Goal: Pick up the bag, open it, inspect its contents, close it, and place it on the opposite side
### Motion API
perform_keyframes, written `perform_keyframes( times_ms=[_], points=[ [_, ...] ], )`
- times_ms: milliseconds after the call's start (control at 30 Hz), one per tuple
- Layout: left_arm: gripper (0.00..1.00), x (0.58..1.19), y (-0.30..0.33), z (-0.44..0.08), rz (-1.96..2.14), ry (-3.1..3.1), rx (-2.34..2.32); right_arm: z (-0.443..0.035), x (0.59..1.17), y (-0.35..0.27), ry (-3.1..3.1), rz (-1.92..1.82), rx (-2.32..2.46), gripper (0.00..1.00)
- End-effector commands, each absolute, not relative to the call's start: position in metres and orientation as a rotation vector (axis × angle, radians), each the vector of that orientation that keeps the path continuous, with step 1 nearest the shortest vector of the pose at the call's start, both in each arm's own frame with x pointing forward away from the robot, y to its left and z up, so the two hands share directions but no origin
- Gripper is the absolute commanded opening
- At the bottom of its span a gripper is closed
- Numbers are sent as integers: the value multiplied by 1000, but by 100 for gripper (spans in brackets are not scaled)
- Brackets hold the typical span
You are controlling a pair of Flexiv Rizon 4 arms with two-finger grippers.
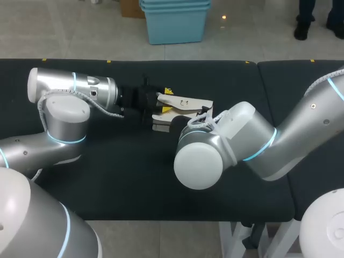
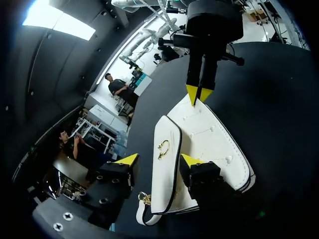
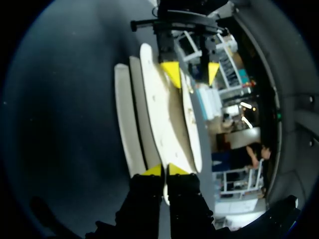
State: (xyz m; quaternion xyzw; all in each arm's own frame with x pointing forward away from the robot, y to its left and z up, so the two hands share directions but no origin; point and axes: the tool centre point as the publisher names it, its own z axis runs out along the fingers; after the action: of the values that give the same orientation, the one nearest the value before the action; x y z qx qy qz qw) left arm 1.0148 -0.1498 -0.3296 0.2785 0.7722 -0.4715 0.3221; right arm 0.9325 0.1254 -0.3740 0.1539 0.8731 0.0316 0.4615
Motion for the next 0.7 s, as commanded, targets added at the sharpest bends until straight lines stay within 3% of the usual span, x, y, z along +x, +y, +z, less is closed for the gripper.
perform_keyframes(
  times_ms=[33, 300, 333, 400, 433, 467, 700],
  points=[
    [100, 1009, -136, -313, -1272, 2030, 715, -378, 931, 123, 2126, 169, 329, 0],
    [100, 1007, -129, -294, -1268, 2086, 638, -374, 930, 124, 2135, 178, 310, 0],
    [100, 1007, -128, -293, -1266, 2089, 633, -374, 930, 124, 2141, 181, 306, 4],
    [100, 1008, -126, -291, -1268, 2108, 594, -373, 930, 125, 2141, 180, 305, 36],
    [100, 1008, -125, -289, -1281, 2115, 581, -372, 929, 125, 2142, 183, 304, 56],
    [100, 1008, -124, -288, -1294, 2126, 565, -371, 929, 125, 2143, 188, 306, 100],
    [100, 1006, -119, -281, -1277, 2206, 456, -359, 926, 125, 2172, 223, 306, 100]
  ],
)
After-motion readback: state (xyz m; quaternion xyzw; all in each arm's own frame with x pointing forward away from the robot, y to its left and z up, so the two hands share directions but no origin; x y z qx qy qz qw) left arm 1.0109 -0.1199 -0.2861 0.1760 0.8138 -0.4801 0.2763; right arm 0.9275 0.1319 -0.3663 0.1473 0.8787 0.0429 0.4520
